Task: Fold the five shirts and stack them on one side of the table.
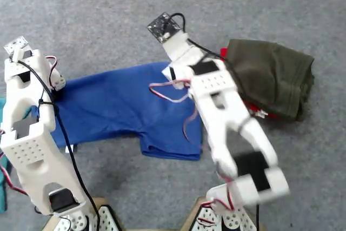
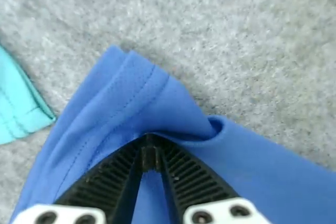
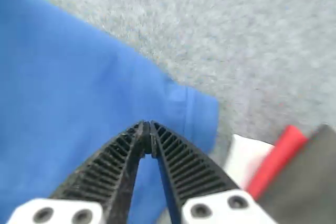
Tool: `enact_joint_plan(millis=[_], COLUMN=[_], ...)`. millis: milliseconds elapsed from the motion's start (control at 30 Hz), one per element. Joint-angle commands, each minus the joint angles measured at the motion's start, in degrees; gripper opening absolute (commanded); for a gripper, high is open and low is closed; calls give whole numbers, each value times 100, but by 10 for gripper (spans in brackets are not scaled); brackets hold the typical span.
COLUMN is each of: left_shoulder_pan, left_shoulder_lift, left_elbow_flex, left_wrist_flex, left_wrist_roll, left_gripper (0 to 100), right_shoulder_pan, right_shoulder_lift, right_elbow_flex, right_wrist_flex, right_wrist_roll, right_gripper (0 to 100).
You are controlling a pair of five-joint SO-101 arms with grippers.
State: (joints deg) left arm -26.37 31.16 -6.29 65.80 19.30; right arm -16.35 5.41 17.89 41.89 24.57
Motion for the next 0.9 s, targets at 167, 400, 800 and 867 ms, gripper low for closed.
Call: enact_joint_plan(millis=[167, 400, 800, 867], left_shoulder_pan=[-66, -48, -470, -479], left_shoulder_lift=[44, -9, -308, -114], left_elbow_flex=[-154, -154, -1130, -1147], left_wrist_flex=[-255, -246, -105, -185], left_wrist_roll=[-18, -53, -484, -475], left_gripper=[28, 28, 29, 29], right_shoulder_pan=[624, 519, 782, 791], right_shoulder_lift=[2413, 2598, 2615, 2879], right_elbow_flex=[-2193, -3380, -5560, -5604], right_wrist_flex=[387, 2259, 3411, 3262], right_wrist_roll=[-246, -202, -387, -466], right_gripper=[15, 15, 15, 15])
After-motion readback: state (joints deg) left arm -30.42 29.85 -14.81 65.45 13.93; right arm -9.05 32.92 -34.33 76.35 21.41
